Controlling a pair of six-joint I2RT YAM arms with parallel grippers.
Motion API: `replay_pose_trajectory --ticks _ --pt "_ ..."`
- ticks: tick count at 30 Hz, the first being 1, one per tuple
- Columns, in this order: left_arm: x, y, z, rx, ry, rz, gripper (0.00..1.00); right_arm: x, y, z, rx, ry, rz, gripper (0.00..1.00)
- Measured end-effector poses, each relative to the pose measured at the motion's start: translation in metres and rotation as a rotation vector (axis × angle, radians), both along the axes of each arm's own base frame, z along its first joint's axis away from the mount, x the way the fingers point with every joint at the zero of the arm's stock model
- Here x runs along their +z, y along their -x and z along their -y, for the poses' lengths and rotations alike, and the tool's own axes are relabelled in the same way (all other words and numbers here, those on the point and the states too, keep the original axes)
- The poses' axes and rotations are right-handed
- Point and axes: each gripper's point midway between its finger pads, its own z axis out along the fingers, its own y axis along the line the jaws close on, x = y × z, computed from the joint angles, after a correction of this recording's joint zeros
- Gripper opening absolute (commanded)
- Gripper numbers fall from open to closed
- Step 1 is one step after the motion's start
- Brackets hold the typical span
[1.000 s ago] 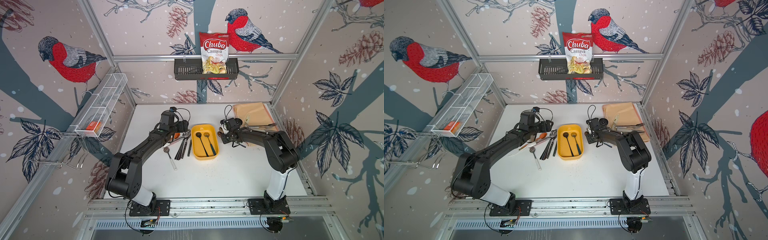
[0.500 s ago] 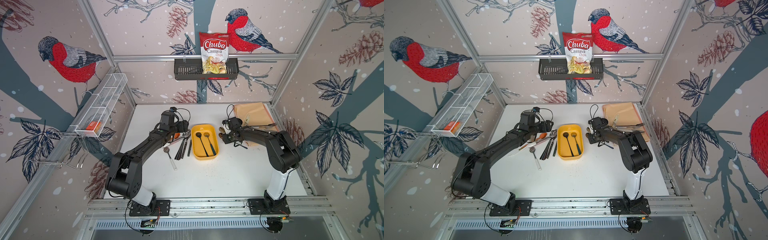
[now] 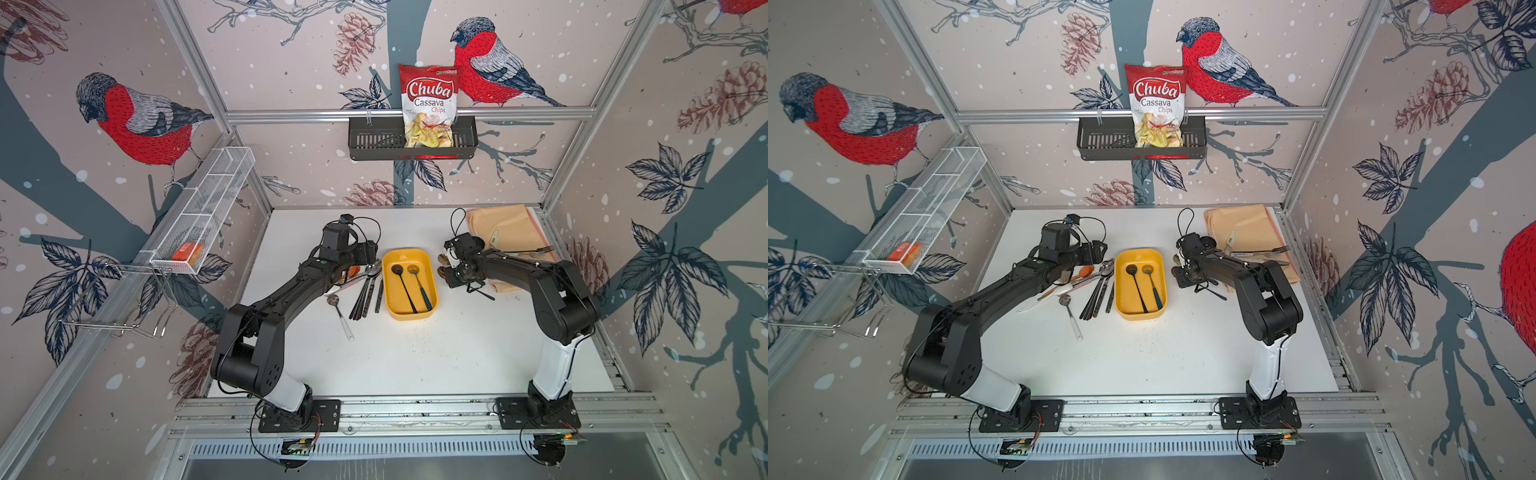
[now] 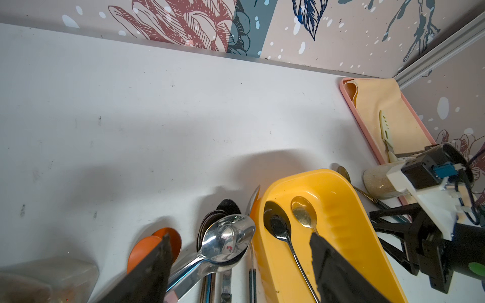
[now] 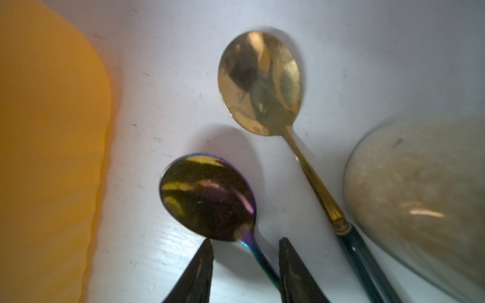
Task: Put the spoon into the storage box
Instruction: Move the spoon at the center of the board.
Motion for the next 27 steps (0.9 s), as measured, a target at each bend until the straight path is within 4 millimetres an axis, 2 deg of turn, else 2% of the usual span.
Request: replay_pose_trajectory --ticks 7,14,19,24,27 --pt "-0.002 0.0 0.001 -0.004 0.0 -0.006 0.84 0.005 0.016 -0.011 -0.012 0.02 -0.053 0.5" --pt "-0.004 0.002 0.002 -0.014 0.006 -0.01 0.84 0.02 0.022 0.001 0.066 0.091 -0.014 0.55" --pt "-0.004 0.002 0.002 -0.014 0.006 -0.011 0.84 0.029 0.026 0.007 0.136 0.098 0.021 0.54" --pt "-0.002 0.002 0.003 -0.016 0.009 -0.006 0.84 0.023 0.035 0.023 0.18 0.098 0.008 0.51" --pt "0.0 0.002 0.002 -0.015 0.009 -0.004 0.84 0.018 0.04 0.025 0.216 0.1 -0.003 0.5"
